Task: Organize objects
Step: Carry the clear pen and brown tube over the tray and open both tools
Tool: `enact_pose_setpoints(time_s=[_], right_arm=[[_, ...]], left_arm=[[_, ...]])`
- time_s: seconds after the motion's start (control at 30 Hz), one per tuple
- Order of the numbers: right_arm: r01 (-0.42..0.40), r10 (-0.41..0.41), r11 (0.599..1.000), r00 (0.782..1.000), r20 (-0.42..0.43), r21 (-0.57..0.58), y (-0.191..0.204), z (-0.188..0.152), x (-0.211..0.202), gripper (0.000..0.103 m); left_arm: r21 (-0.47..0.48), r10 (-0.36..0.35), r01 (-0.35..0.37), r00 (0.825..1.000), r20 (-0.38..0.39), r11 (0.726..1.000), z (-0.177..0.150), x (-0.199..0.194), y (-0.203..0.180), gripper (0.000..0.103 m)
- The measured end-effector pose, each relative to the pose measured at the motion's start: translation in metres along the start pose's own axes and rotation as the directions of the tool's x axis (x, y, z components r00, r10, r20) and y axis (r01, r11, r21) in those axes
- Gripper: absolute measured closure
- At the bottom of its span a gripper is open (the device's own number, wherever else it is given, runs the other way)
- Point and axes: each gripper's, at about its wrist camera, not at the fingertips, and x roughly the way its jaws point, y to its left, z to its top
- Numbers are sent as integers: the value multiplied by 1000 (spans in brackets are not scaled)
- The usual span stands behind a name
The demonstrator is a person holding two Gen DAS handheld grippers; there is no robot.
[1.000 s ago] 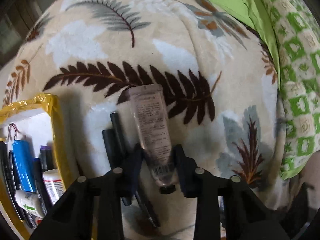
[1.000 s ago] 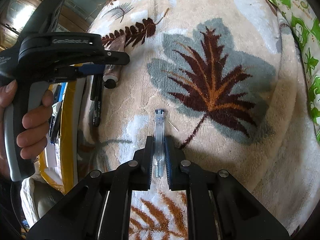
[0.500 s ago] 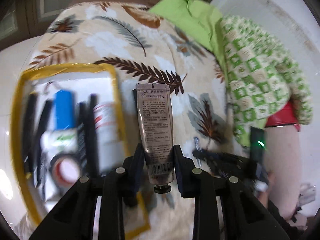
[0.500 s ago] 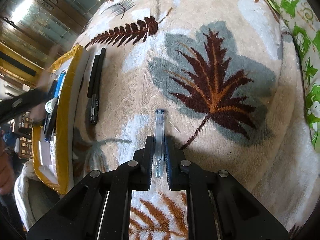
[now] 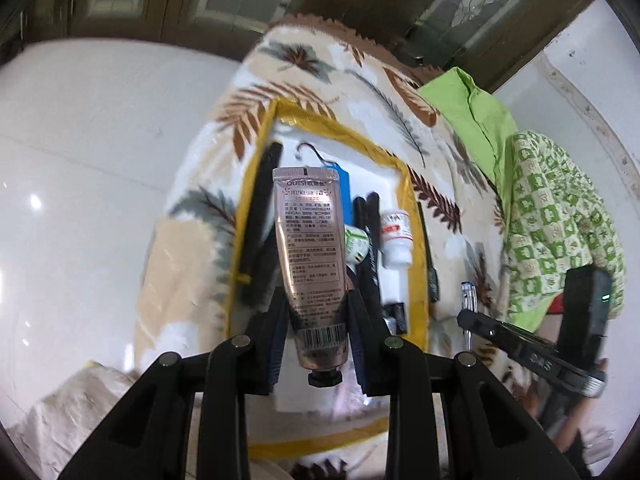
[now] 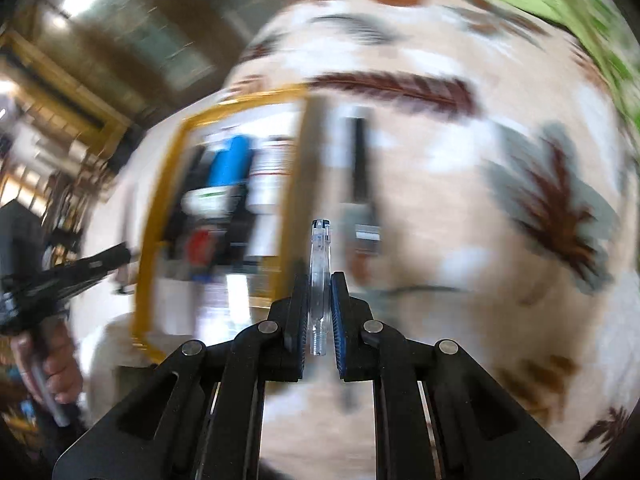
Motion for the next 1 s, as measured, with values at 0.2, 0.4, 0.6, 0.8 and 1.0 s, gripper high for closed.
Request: enact_pose_setpoints(time_s=[0.2, 0.4, 0.6, 0.8, 1.0], right_arm=[[10, -13, 999, 998, -60, -49, 41, -1, 32, 92], [44, -45, 999, 997, -62, -27, 40, 10, 52, 92], [47, -48, 999, 996, -73, -16, 38, 15, 65, 92], [53, -54, 998, 996, -74, -21, 38, 15, 69, 92], [58, -60, 998, 996, -72, -34, 40, 15, 71, 92]], left_arm=[[-22, -1, 1, 1000, -21, 1000, -1, 4, 12, 75], [-23, 5, -6, 1000, -31, 1000, 3, 15, 20, 75], [11, 18, -18, 998, -66, 1000, 1, 28, 16, 75], [42, 6, -3, 996, -89, 999, 1, 37, 9, 75], [53, -1, 8, 992, -124, 999, 4, 52, 5, 75]])
